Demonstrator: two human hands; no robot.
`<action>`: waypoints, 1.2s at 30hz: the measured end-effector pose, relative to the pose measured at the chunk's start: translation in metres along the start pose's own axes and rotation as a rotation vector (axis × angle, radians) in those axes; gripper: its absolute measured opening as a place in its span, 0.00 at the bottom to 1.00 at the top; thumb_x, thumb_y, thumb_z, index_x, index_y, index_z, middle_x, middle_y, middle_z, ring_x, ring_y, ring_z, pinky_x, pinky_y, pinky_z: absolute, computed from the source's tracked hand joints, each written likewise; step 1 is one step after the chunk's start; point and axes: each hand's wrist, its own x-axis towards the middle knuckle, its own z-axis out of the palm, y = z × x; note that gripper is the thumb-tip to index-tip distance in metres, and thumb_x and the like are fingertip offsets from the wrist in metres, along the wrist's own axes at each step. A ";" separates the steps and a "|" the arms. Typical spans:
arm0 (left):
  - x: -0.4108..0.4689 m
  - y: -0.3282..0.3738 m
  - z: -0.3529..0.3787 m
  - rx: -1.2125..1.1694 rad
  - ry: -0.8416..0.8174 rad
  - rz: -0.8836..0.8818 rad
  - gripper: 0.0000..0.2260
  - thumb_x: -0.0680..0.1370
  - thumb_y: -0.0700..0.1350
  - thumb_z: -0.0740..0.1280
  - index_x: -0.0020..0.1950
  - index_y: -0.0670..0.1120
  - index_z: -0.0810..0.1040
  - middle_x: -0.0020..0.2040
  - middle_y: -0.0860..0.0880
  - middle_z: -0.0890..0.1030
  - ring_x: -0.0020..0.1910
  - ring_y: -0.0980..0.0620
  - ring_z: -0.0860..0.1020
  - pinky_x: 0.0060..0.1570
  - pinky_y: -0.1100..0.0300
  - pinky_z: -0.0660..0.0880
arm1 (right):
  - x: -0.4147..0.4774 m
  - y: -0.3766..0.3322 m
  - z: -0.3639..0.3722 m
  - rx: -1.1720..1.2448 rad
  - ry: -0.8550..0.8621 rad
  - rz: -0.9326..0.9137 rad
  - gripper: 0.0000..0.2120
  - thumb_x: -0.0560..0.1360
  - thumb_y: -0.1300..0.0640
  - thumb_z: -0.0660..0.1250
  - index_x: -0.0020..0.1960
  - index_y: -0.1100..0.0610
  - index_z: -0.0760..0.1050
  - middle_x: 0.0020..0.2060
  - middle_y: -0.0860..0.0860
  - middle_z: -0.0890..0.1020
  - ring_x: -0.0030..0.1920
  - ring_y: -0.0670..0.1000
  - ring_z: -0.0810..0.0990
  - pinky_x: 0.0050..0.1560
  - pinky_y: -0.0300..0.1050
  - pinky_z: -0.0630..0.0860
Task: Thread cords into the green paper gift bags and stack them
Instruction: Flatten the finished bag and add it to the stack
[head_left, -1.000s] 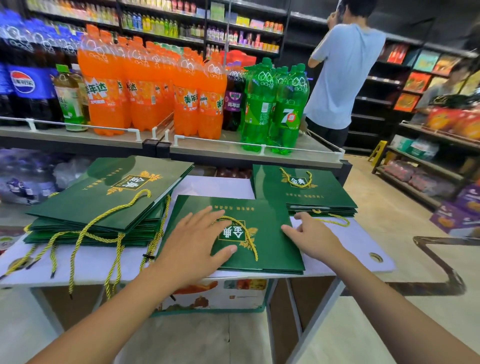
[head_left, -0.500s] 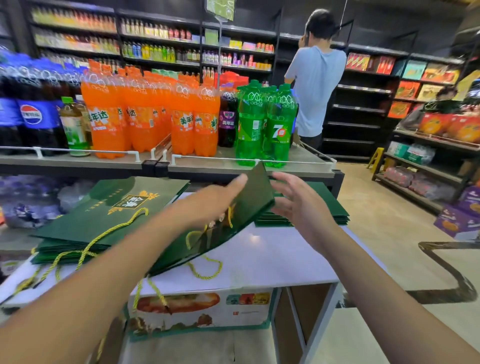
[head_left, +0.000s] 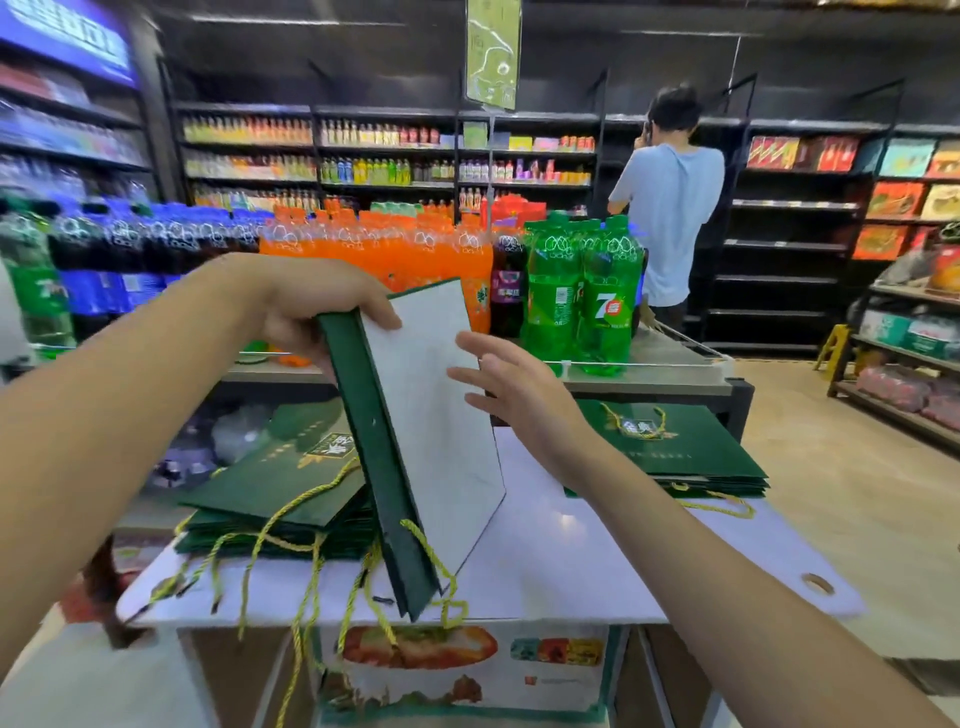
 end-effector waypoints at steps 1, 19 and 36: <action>-0.003 -0.005 -0.009 -0.090 0.028 0.014 0.15 0.75 0.43 0.74 0.60 0.42 0.78 0.52 0.39 0.85 0.40 0.44 0.83 0.42 0.49 0.83 | -0.002 0.004 -0.003 -0.054 0.045 -0.004 0.18 0.82 0.47 0.63 0.70 0.47 0.74 0.70 0.45 0.76 0.67 0.46 0.78 0.71 0.53 0.74; 0.044 -0.102 0.134 -0.750 0.068 0.151 0.12 0.84 0.37 0.63 0.64 0.47 0.79 0.54 0.46 0.87 0.43 0.50 0.85 0.38 0.55 0.83 | -0.068 0.071 -0.136 -0.366 0.528 0.320 0.30 0.77 0.54 0.75 0.76 0.52 0.67 0.68 0.48 0.74 0.57 0.47 0.79 0.51 0.43 0.75; 0.077 -0.204 0.217 0.427 0.104 0.539 0.19 0.85 0.52 0.60 0.76 0.63 0.69 0.81 0.64 0.57 0.80 0.64 0.49 0.75 0.61 0.58 | -0.117 0.142 -0.156 -0.993 0.233 0.277 0.17 0.80 0.50 0.69 0.68 0.51 0.78 0.67 0.50 0.76 0.70 0.52 0.72 0.67 0.43 0.66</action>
